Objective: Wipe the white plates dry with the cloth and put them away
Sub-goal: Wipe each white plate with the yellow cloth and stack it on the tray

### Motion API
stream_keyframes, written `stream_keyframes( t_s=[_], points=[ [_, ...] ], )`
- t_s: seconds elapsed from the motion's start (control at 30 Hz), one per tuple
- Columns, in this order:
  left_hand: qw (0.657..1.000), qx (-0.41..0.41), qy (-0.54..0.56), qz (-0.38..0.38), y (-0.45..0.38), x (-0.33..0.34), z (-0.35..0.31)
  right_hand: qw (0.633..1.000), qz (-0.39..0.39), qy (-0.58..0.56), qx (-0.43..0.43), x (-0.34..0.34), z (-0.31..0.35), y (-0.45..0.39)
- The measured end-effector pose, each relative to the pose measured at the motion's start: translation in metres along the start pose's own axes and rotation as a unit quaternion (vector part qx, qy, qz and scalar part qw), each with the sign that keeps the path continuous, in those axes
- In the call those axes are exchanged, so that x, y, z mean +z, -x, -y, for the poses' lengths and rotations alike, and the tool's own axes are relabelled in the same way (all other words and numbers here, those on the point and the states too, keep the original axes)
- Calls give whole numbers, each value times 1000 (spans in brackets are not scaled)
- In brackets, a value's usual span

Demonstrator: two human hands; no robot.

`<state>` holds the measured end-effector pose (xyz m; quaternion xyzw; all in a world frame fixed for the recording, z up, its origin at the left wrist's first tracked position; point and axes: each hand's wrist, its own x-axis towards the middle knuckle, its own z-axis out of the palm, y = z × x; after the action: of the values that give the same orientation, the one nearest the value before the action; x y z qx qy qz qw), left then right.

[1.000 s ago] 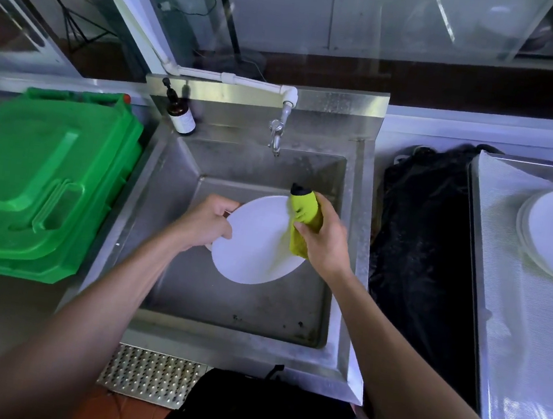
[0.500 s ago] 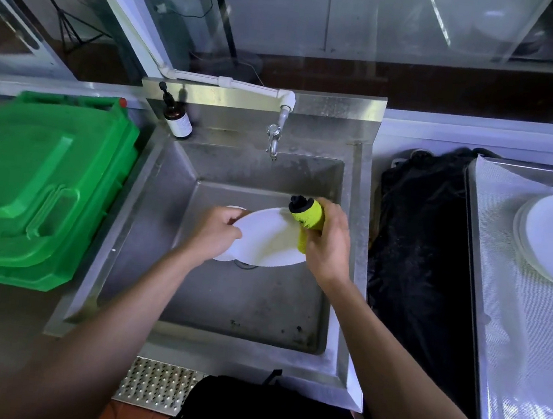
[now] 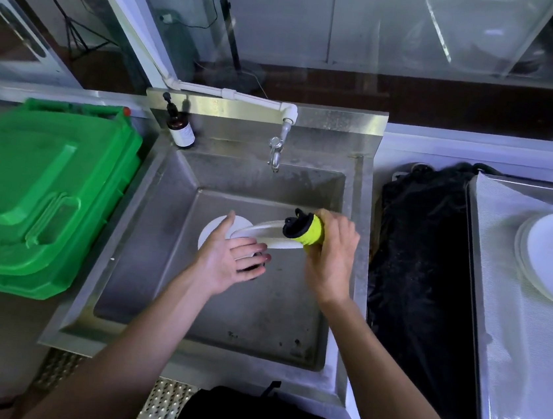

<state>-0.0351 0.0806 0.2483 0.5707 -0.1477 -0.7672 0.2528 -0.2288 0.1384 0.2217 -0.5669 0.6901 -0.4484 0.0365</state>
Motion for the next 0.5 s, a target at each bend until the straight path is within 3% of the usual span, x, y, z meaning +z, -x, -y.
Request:
stream_keyframes(
  t_s=[0.23,0.4,0.5],
  points=[
    [983,77,168,8,4,19,-7,998,-9,-11,-65,1,-3,9],
    [980,144,136,-21,1,16,-11,989,90,6,-114,-3,-14,11],
    [976,184,113,-11,3,15,-12,983,156,-22,-92,-5,-14,10]
  ],
)
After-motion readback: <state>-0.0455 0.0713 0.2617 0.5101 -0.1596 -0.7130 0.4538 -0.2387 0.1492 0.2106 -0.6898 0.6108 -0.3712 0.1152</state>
